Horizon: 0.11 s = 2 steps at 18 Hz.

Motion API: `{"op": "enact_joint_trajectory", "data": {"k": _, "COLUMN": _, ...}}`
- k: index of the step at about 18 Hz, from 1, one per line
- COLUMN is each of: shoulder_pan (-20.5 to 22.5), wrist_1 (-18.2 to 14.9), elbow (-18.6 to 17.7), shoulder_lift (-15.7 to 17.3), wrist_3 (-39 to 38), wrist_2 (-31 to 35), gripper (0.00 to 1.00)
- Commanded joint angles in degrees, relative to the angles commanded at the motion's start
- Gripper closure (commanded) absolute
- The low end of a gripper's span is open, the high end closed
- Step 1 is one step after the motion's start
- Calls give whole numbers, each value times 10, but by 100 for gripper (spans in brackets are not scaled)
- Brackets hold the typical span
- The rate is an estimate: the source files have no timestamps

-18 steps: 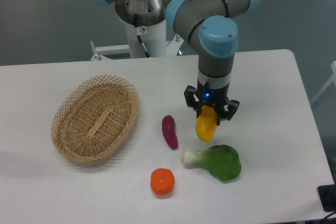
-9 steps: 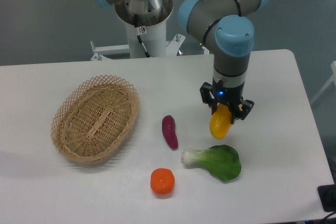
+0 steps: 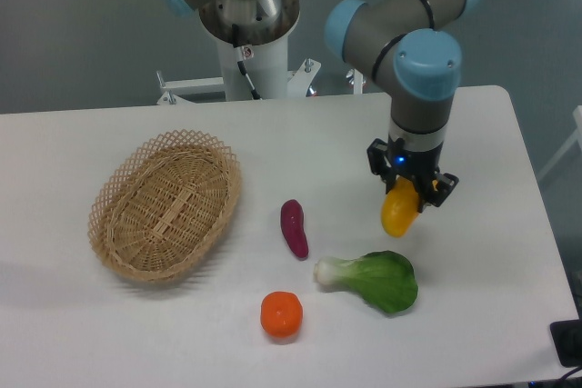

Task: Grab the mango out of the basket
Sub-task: 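Carry the mango up and away from the basket, holding it aloft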

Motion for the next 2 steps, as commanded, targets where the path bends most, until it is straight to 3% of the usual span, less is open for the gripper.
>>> {"op": "enact_joint_trajectory", "data": {"k": 2, "shoulder_pan": -1, "wrist_1": 0, "elbow": -1, "shoulder_lift": 0, "wrist_3": 0, "wrist_2": 0, "gripper": 45}}
